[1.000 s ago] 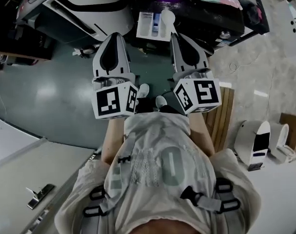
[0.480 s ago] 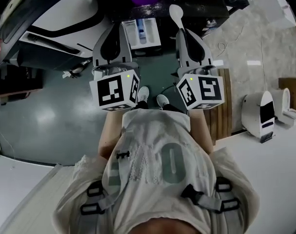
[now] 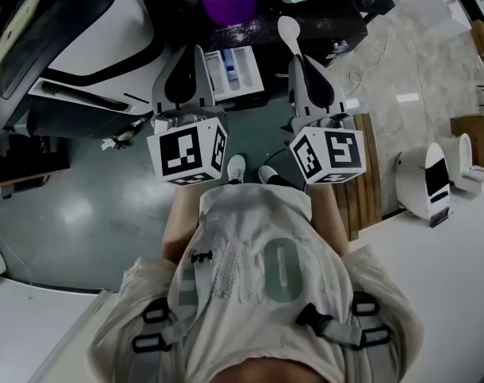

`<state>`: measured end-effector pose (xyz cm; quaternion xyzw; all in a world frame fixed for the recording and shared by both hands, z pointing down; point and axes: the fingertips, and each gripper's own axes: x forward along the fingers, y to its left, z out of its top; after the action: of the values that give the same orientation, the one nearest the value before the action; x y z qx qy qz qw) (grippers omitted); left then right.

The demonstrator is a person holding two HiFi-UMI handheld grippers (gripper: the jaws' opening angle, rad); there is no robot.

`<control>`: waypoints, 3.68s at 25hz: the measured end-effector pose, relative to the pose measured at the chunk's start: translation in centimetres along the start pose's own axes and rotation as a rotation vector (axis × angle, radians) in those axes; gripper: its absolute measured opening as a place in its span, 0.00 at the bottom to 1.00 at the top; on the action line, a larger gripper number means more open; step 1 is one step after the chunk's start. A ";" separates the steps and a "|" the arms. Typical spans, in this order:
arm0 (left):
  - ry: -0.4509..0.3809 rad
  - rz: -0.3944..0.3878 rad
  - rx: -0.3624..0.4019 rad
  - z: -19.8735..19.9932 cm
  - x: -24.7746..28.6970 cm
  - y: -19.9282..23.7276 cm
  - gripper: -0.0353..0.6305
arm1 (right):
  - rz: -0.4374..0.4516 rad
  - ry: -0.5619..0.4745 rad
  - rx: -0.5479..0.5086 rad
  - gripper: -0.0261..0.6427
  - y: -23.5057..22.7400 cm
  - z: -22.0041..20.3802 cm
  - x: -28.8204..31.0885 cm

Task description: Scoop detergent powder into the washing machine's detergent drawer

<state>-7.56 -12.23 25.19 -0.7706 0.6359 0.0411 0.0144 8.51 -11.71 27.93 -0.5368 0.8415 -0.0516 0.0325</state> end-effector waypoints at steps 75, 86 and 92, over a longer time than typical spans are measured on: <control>0.060 0.138 -0.015 1.6 16.6 8.2 0.08 | 0.418 0.374 -0.573 0.06 -3.2 3.2 25.0; 0.102 0.176 -0.042 -1.1 15.3 9.3 0.08 | 0.703 0.839 -0.936 0.06 -1.9 -6.1 27.1; 0.104 0.193 -0.049 -1.2 14.2 9.8 0.08 | 0.722 0.953 -1.019 0.06 -1.2 -8.1 27.6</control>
<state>-14.49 -28.06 25.57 -0.7070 0.7058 0.0178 -0.0415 -2.90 -36.79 36.12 -0.0991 0.8070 0.1296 -0.5676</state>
